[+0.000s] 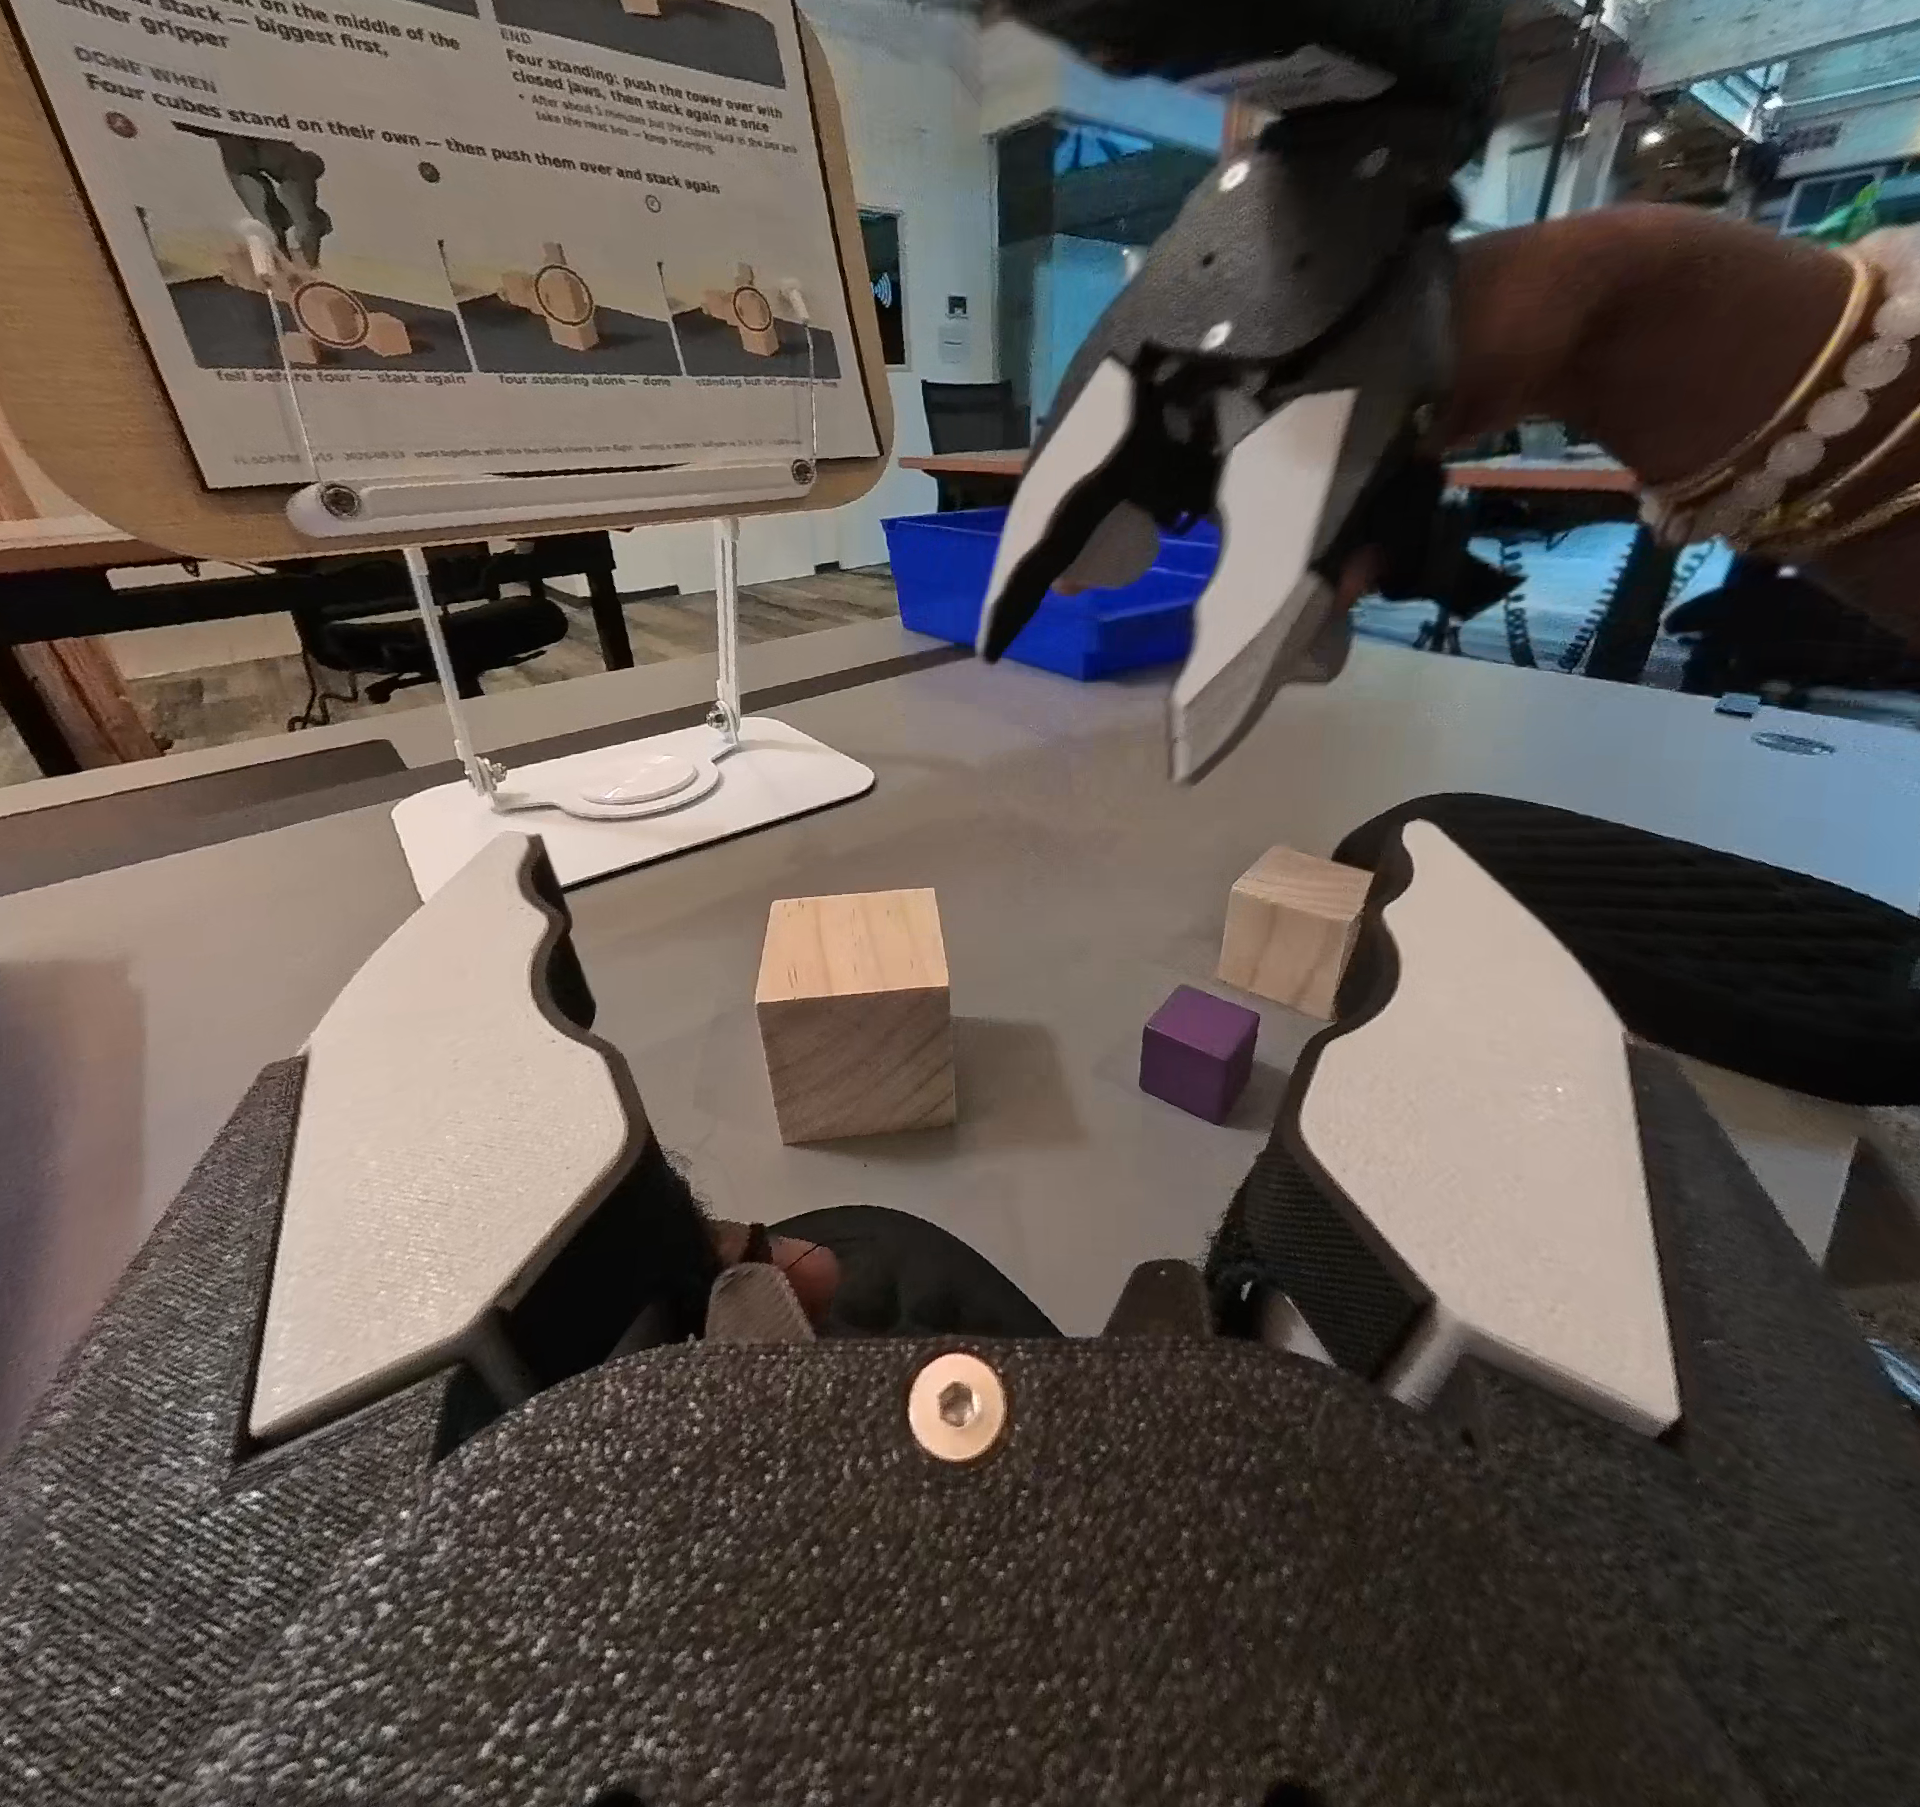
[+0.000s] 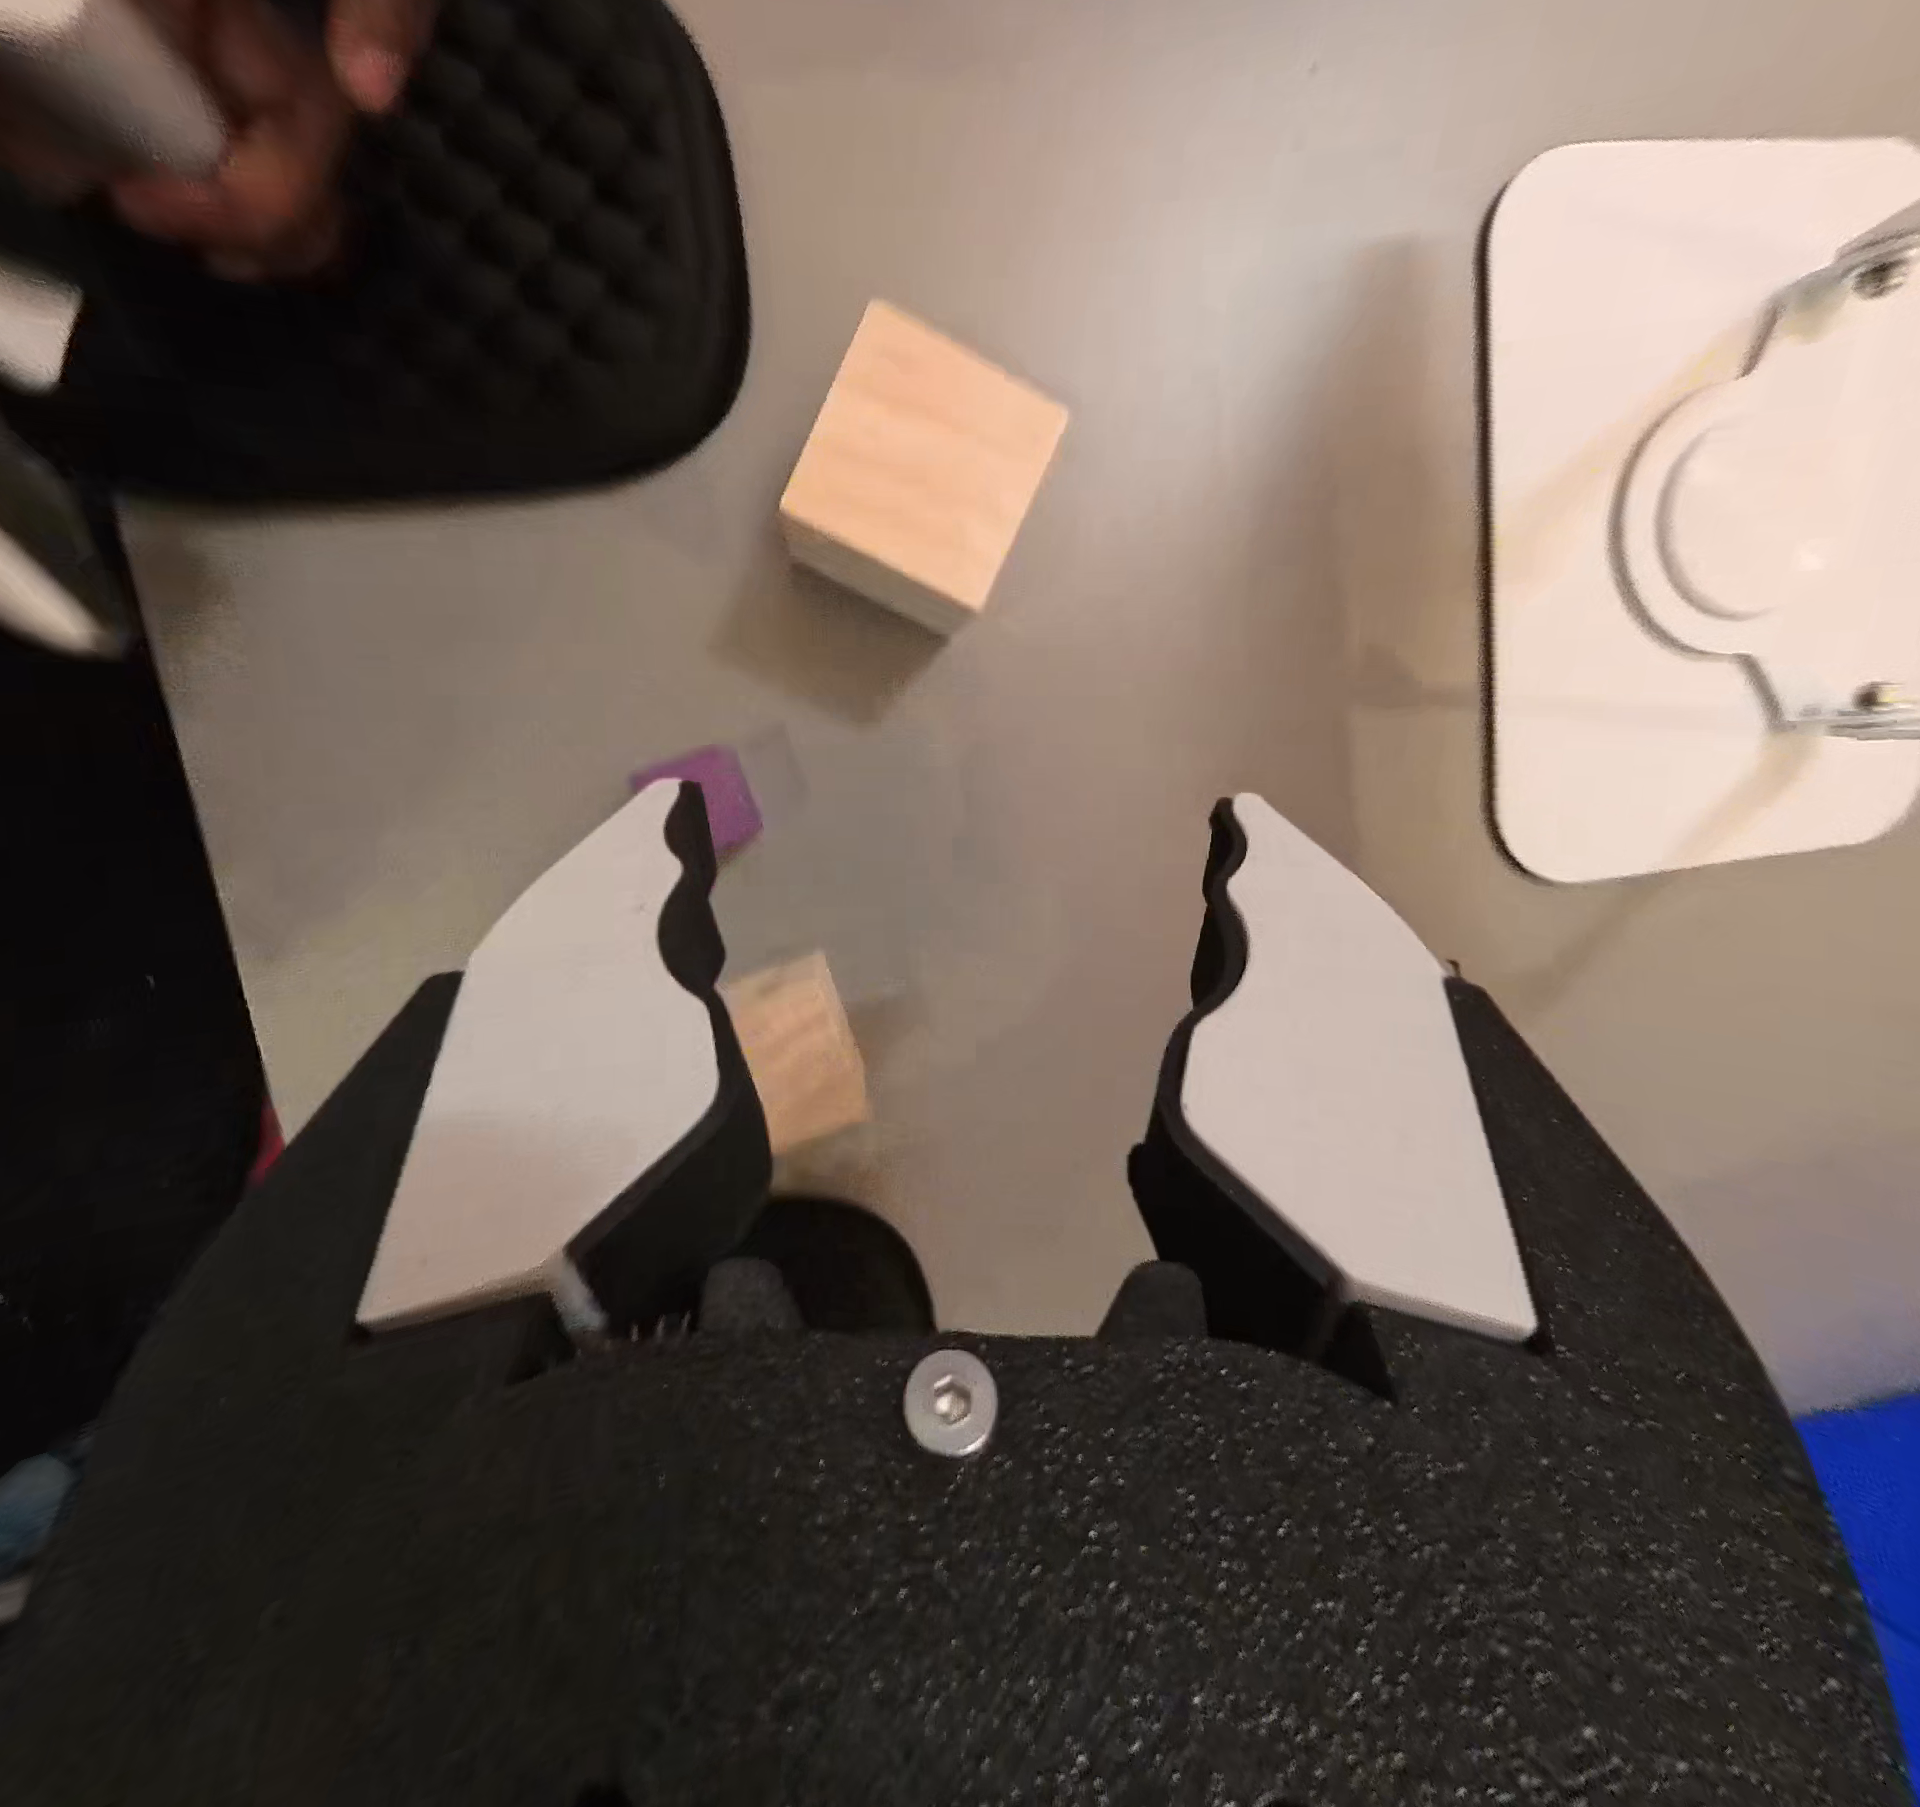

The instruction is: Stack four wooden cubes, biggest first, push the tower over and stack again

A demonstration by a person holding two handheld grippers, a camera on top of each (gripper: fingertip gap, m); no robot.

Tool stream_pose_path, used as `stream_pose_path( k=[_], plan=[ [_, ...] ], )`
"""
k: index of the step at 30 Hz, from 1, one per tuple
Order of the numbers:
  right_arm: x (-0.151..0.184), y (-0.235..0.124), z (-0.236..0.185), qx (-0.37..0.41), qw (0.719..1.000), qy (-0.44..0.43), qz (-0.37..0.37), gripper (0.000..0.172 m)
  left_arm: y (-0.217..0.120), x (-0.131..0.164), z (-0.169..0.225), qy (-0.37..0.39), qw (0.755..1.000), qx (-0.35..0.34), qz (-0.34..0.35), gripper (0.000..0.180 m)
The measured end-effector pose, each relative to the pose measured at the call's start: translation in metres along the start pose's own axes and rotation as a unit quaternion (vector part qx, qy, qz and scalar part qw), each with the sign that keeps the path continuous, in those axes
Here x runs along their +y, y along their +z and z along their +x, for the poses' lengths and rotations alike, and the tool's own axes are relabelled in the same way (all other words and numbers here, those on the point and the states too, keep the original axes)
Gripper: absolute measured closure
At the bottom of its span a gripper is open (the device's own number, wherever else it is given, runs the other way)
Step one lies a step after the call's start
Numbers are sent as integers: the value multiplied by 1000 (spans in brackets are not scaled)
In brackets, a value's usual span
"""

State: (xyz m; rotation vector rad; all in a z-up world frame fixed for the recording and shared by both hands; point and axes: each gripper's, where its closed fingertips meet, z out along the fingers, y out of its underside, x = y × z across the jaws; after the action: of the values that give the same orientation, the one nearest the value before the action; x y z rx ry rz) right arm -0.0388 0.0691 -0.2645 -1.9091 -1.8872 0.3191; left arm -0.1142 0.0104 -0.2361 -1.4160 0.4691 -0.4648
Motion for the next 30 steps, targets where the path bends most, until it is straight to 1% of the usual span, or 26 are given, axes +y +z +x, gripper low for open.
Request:
stream_pose_path(
  k=[2,4,6,8,10,14,16,19,24,26,28,30],
  plan=[
    [15,-14,-5,-20,999,-33,0,90,0,0,0,-1,1000,2,0,40],
    [32,-18,-20,-63,994,-84,-21,105,0,1,2,3,1000,4,-3,41],
    [50,-15,-34,-90,986,-130,-58,112,1,2,3,8,1000,5,-6,42],
    [66,-8,-41,-92,976,-169,-98,113,1,1,3,8,1000,8,-5,43],
    [76,-1,-46,-98,970,-188,-121,114,0,1,2,-1,1000,8,-3,44],
    [89,10,-54,-132,963,-183,-147,112,-1,0,0,-11,1000,8,1,44],
    [94,17,-52,-125,961,-185,-160,108,-1,0,0,-10,1000,8,2,44],
    [98,24,-50,-115,961,-186,-171,108,0,0,0,-9,1000,8,0,44],
    [102,32,-50,-116,965,-160,-173,113,0,0,0,-10,1000,9,0,44],
    [103,33,-50,-116,964,-155,-180,127,0,0,0,-10,1000,8,1,44],
    [102,32,-50,-116,964,-150,-188,127,0,0,0,-11,1000,7,1,44],
    [92,27,-45,-103,967,-143,-182,127,0,0,-1,-11,1000,5,0,44]
  ],
)
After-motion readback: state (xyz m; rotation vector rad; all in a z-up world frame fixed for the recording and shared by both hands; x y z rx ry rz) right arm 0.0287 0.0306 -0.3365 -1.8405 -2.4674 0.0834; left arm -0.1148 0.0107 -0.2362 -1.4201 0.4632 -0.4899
